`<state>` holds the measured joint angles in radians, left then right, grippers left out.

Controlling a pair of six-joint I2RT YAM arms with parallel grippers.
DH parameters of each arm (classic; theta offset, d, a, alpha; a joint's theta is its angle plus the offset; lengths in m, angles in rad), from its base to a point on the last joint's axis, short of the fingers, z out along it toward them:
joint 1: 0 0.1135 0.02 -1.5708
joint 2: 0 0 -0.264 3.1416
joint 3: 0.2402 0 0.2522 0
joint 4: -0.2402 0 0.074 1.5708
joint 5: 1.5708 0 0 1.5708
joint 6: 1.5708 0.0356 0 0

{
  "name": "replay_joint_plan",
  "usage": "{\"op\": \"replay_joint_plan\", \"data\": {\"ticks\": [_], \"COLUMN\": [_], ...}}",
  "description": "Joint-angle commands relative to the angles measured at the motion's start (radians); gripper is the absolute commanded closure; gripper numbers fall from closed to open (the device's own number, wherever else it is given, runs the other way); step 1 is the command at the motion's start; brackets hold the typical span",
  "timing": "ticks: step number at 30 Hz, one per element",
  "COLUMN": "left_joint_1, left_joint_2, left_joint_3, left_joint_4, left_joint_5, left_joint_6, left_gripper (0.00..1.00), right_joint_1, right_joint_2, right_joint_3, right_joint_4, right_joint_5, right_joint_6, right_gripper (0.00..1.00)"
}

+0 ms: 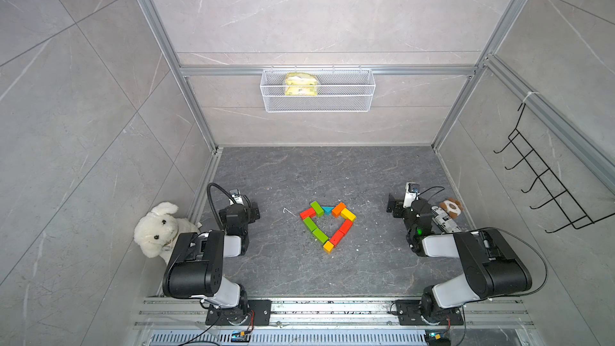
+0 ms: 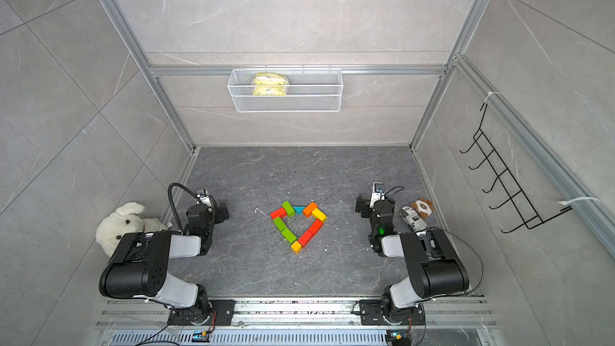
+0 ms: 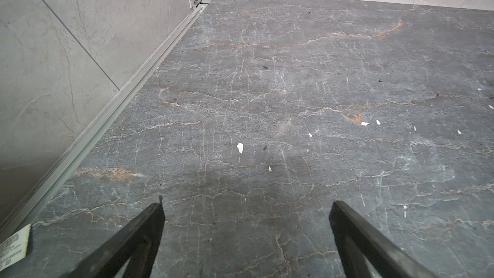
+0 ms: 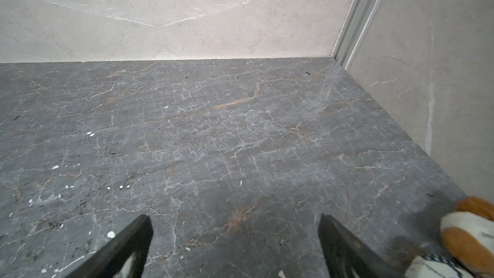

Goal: Assemble a heart with building blocks
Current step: Reset both arms

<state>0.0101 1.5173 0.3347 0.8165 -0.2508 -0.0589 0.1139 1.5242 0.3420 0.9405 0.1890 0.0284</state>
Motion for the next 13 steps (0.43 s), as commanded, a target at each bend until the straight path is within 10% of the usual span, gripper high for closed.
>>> {"op": "replay_joint_plan", "data": {"ticks": [1, 13], "left_joint_1": [0.004, 0.003], "left_joint_2": [-0.016, -0.014], "left_joint_3": [0.011, 0.013], "left_joint_4": [0.058, 0.057], "left_joint_5": [0.013, 0.014], "left_joint_6": [0.024, 0.024], "left_gripper": [0.0, 0.0], "right_joint_1": [0.003, 0.002], "right_joint_2": [0.011, 0.01], "right_joint_3": [-0.009, -0.008], "right_joint_4": [0.029, 0.022], "right_joint_5": [-0.003, -0.012], "right_joint_6": [-0.016, -0.019], "right_gripper": [0.0, 0.0]}}
